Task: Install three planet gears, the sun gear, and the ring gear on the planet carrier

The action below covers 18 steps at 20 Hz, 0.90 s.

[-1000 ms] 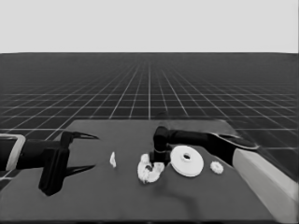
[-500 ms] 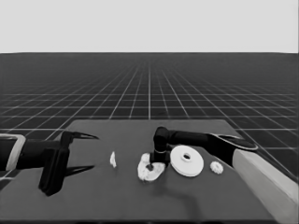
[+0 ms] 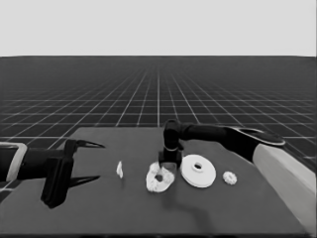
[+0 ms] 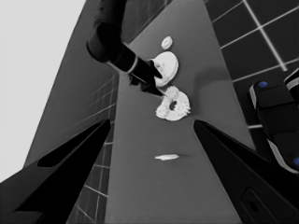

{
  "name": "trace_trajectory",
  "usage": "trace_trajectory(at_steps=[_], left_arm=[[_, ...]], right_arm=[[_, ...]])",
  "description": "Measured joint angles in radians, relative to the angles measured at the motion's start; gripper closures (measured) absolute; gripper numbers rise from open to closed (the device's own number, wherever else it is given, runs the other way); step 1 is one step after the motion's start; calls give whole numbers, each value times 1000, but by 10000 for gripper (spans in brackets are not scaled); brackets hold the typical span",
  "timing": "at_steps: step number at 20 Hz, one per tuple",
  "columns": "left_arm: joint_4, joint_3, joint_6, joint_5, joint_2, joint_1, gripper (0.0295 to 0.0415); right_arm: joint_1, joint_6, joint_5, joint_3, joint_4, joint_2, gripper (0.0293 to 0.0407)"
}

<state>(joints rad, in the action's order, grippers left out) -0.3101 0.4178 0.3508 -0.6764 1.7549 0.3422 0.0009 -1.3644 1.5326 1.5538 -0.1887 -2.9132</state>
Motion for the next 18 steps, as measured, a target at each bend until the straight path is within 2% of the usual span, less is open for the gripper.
trace_trajectory(at_steps=[4,5,6,8,10,14,16,18], left_arm=[[0,0,0,0,0,0,326],[0,0,0,0,0,0,326],[0,0,0,0,0,0,326],[0,0,0,0,0,0,326],[0,0,0,0,0,0,326],[0,0,0,0,0,0,326],[0,0,0,0,0,0,326],[0,0,0,0,0,0,326]], right_arm=[[5,-1,1,-1,6,0,315],[14,87,-15,-279,19,230,314],[22,230,-35,-351,33,512,315],[28,487,-66,-220,59,698,315],[30,589,-75,-132,71,723,315],[30,638,-79,-85,78,724,315],[-104,659,-184,-16,-6,689,315],[-150,672,-222,26,-30,667,315]])
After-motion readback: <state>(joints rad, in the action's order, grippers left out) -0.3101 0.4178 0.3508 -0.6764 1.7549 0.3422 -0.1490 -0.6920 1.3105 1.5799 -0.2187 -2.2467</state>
